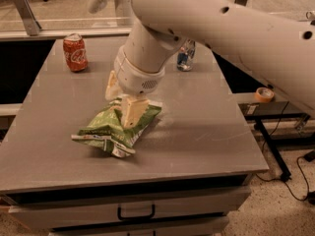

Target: Pick green jalapeno chip bag

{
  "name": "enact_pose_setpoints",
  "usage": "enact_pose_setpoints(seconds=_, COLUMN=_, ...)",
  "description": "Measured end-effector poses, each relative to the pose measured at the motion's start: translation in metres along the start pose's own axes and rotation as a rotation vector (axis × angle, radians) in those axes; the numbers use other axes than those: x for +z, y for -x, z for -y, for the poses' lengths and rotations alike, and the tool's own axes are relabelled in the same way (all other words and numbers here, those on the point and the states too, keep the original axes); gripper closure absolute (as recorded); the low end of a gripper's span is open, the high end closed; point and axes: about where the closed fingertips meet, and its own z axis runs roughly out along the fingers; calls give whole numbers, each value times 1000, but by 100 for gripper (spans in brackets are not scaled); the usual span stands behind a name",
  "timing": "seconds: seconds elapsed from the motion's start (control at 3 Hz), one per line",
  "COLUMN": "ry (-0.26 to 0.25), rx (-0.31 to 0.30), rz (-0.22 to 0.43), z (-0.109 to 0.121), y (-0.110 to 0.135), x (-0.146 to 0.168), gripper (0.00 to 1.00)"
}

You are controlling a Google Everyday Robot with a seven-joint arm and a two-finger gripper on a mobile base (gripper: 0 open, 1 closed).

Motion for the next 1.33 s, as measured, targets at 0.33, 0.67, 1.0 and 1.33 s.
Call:
enact_pose_setpoints(seconds=0.33, ry=38, rx=-61, rz=31, z=-1, y=20, x=16, gripper=65)
enact_pose_setpoints(seconds=0.67, ry=15, rx=-66, rz=54, z=4, y=27, x=2, gripper=88)
enact_pose_setpoints(seconds=1.0, ry=-68, rx=-62, rz=101, z=16, y=39, x=-46, gripper=100)
enact_pose_setpoints(seconds=1.33, ry=-153, rx=-48, rz=146, z=21, y=49, x=-101, gripper=100)
